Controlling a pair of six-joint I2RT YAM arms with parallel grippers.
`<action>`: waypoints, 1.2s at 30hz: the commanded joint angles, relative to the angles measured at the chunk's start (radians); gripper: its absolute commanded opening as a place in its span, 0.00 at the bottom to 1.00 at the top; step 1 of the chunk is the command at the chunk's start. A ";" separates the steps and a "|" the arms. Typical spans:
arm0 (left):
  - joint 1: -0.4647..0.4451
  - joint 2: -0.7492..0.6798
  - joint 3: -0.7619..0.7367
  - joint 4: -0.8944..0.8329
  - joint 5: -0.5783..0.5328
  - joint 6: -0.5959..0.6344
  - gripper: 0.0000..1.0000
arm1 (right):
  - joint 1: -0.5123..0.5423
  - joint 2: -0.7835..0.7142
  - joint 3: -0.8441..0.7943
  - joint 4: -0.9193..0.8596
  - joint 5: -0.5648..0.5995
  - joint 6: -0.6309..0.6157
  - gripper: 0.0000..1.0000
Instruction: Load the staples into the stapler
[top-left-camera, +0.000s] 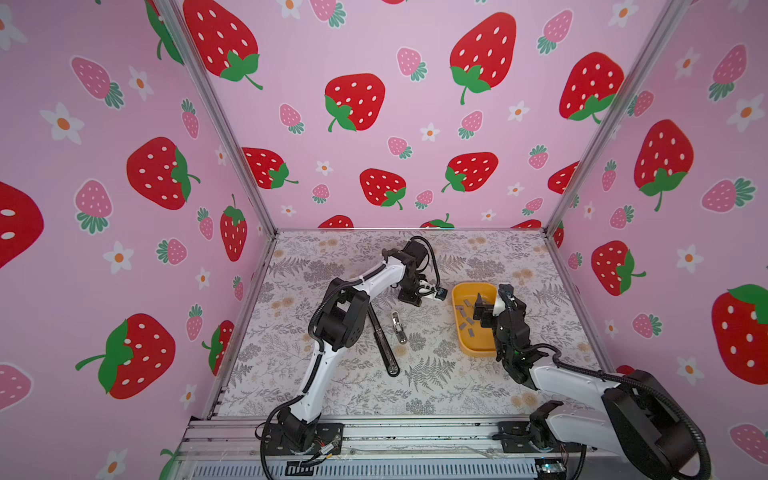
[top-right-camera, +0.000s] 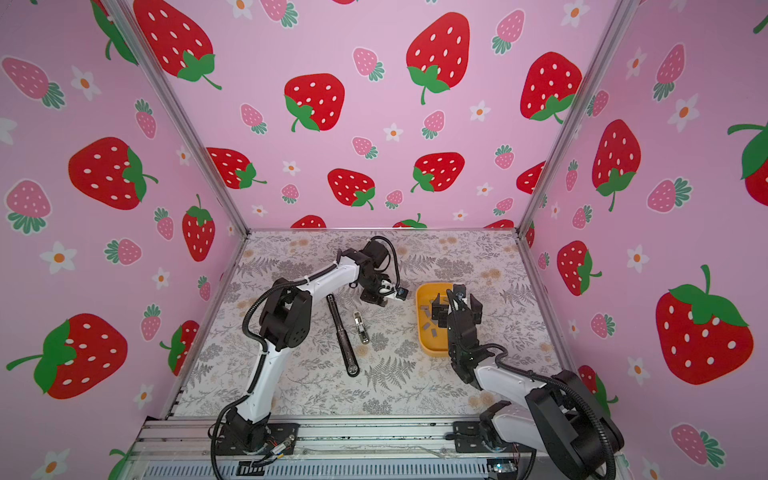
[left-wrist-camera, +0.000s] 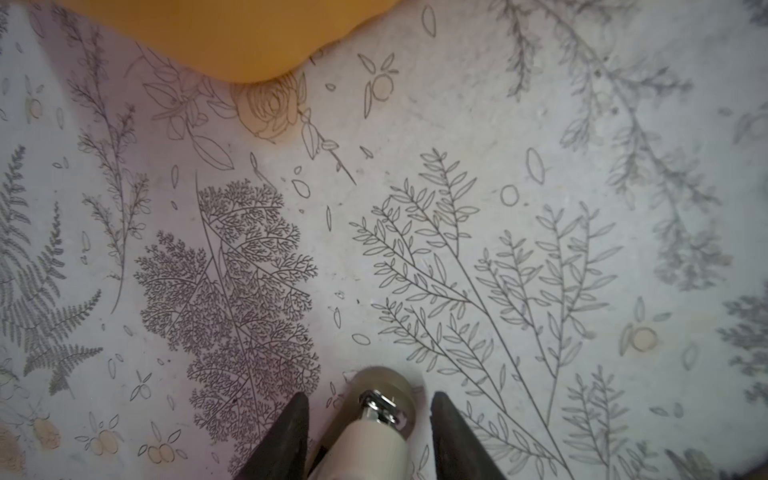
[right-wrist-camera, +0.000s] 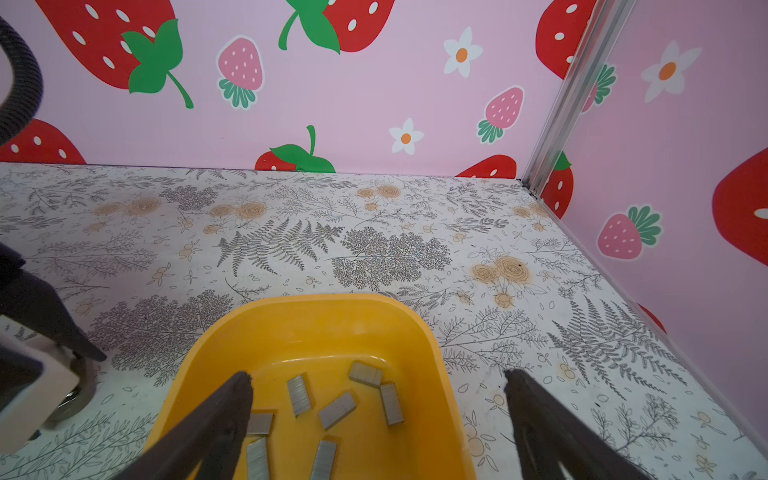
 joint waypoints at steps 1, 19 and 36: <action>-0.007 0.017 0.043 -0.075 -0.021 0.005 0.42 | -0.007 0.009 0.032 -0.001 -0.001 0.005 0.97; -0.014 -0.069 0.079 -0.119 0.046 -0.078 0.14 | -0.009 0.012 0.037 -0.005 -0.004 0.007 0.97; -0.039 -0.477 -0.504 0.344 0.241 -0.483 0.07 | -0.012 -0.177 0.102 -0.305 -0.124 0.162 0.92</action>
